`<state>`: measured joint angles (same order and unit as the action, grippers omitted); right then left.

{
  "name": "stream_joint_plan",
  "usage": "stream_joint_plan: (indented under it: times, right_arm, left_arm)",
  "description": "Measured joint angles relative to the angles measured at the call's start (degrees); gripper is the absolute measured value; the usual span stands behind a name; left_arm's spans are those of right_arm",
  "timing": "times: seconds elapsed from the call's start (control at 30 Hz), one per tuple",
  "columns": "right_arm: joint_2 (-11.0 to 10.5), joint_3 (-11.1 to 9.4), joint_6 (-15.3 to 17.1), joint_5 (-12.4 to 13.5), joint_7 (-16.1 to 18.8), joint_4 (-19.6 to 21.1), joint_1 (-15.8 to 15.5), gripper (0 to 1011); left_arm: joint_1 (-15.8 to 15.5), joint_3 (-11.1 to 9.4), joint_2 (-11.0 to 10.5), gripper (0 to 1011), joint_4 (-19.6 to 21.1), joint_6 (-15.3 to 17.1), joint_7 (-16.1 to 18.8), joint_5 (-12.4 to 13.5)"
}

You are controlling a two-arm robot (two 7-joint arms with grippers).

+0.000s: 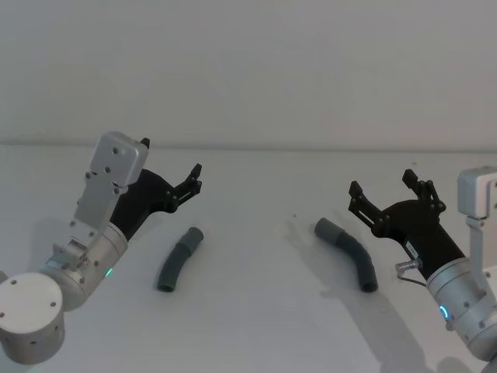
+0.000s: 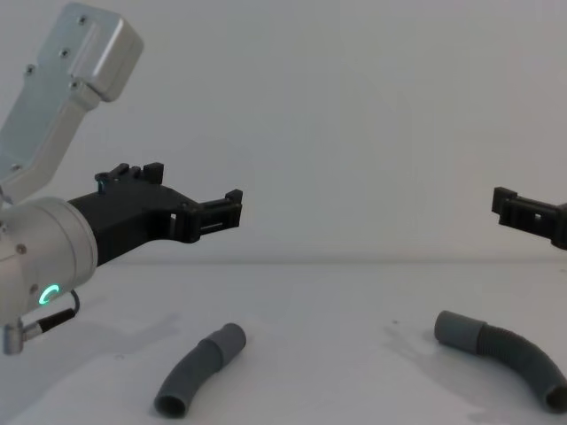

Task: Use both hands to pick up one end of the pipe from the table, align the ends, and insert them.

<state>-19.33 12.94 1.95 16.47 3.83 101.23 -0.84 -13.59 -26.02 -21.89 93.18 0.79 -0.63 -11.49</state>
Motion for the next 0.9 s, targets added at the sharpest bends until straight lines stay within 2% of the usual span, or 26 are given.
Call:
stream_joint_plan:
  times: [0.9]
  right_arm:
    - [0.0,0.0,0.0,-0.01,0.0,0.0,0.0,1000]
  left_arm:
    - [0.0,0.0,0.0,1001,0.0,0.0,0.0,0.0]
